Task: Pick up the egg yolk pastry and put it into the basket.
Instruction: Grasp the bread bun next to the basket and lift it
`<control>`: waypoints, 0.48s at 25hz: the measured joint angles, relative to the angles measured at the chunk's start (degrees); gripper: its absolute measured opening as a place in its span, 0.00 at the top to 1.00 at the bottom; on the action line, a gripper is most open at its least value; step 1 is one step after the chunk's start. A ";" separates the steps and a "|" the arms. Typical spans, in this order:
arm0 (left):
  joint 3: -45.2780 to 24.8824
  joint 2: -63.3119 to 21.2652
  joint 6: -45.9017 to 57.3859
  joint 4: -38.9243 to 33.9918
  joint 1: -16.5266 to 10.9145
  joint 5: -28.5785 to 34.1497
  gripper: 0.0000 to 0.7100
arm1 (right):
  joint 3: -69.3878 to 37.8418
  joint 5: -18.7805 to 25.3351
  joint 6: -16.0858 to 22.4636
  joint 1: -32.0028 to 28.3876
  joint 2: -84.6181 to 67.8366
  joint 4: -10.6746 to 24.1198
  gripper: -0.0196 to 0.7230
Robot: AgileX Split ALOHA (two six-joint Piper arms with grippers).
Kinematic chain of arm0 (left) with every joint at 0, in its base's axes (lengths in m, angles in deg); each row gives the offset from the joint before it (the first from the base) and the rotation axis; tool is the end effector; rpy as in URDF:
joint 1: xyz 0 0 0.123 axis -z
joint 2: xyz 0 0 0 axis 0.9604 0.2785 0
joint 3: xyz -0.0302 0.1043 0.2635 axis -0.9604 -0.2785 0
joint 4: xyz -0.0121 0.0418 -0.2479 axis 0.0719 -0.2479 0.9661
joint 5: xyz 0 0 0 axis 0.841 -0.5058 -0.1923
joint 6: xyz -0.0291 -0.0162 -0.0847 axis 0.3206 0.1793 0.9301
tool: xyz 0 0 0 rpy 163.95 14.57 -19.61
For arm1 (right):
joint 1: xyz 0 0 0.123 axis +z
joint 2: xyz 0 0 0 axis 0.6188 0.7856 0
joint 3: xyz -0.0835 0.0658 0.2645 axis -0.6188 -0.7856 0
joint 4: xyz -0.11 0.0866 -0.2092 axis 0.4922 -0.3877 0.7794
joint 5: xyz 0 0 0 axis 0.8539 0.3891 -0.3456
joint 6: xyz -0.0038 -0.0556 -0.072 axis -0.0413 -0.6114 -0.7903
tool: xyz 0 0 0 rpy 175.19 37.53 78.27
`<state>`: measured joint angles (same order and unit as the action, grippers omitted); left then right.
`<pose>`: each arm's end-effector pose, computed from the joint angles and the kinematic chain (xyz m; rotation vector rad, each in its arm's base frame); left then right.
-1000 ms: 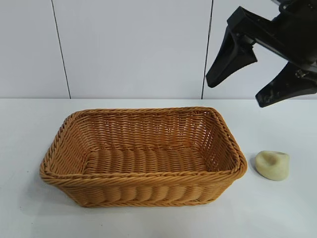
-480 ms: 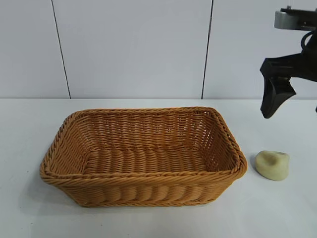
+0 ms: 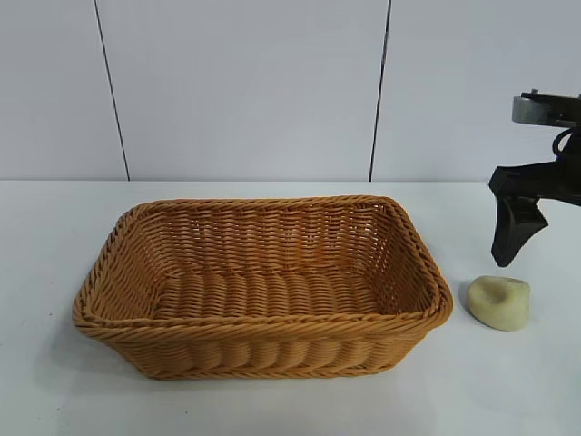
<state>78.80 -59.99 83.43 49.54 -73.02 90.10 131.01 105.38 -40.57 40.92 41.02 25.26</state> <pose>-0.0059 -0.0017 0.2763 -0.0754 2.0517 -0.0926 0.3215 0.0233 0.1638 0.0804 2.9248 0.1569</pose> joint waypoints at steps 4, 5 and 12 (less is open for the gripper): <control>0.00 0.00 0.00 0.00 0.00 -0.05 0.09 | 0.00 -4.17 0.00 0.00 3.34 -0.26 0.07; 0.00 0.00 0.00 0.00 0.00 -0.05 0.09 | 0.00 -5.04 0.00 0.00 3.98 -0.26 0.07; 0.00 0.00 0.00 0.00 0.00 -0.05 0.09 | 0.02 -8.10 0.00 0.00 7.16 -0.36 0.10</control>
<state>78.80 -59.99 83.43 49.54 -73.02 90.05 131.03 97.29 -40.57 40.92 48.18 24.90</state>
